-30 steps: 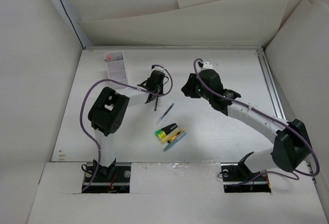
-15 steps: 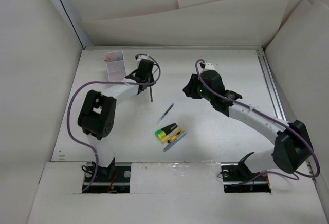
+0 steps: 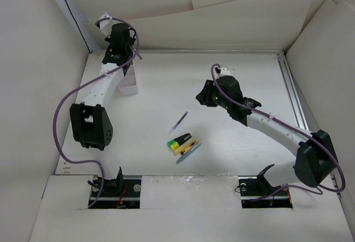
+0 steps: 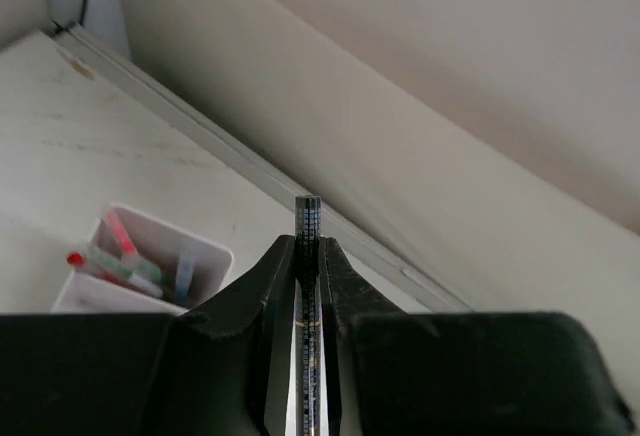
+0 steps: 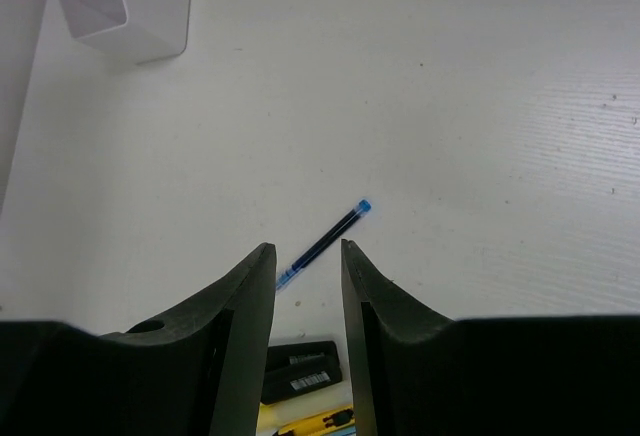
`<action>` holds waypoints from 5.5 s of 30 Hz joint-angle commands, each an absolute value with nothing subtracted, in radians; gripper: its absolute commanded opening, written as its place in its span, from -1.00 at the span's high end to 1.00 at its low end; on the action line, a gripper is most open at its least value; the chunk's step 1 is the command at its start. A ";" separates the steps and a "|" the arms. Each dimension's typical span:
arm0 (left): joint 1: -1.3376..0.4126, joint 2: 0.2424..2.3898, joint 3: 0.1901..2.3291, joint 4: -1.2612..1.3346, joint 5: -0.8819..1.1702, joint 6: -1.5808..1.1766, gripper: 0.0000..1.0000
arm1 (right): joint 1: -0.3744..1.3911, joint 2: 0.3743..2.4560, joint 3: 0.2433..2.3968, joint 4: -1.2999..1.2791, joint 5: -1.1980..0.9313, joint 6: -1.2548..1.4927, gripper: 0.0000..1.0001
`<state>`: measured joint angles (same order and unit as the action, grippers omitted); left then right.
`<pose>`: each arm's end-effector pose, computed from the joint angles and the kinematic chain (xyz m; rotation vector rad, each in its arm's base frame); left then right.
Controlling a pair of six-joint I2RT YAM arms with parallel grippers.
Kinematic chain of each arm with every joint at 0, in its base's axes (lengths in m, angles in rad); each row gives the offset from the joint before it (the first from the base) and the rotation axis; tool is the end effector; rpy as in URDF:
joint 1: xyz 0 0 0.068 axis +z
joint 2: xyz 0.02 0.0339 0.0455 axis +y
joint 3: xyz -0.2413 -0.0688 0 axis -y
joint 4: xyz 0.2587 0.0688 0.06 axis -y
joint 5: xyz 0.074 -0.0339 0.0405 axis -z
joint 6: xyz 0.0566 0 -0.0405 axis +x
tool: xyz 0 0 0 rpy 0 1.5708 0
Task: Sort the stationery into containers
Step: Place the pen in the storage box, then pick up the pen from the center of the board.
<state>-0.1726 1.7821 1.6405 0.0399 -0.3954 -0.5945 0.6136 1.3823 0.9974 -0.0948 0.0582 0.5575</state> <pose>0.4577 -0.0577 0.3595 -0.6351 1.5453 -0.2502 0.2904 0.2005 0.2488 -0.0220 2.1168 0.6587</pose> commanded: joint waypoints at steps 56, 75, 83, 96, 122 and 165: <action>-0.118 2.281 1.967 0.528 -0.784 -0.011 1.00 | 0.606 1.451 0.973 0.110 -0.175 0.511 0.23; -0.158 2.261 1.796 0.797 -0.887 0.170 1.00 | 0.606 1.431 0.954 0.129 -0.175 0.502 0.23; -0.158 2.273 1.776 0.808 -0.911 0.183 0.99 | 0.606 1.422 0.954 0.129 -0.184 0.502 0.20; -0.167 2.218 1.687 0.830 -0.931 0.163 0.74 | 0.606 1.402 0.945 0.129 -0.184 0.502 0.20; -0.247 1.822 1.569 0.237 -0.573 -0.335 0.55 | 0.624 1.371 0.927 0.129 -0.082 0.543 0.47; -0.779 1.896 1.232 -0.133 -0.219 -0.377 0.44 | 0.528 1.252 0.862 0.037 0.175 0.641 0.16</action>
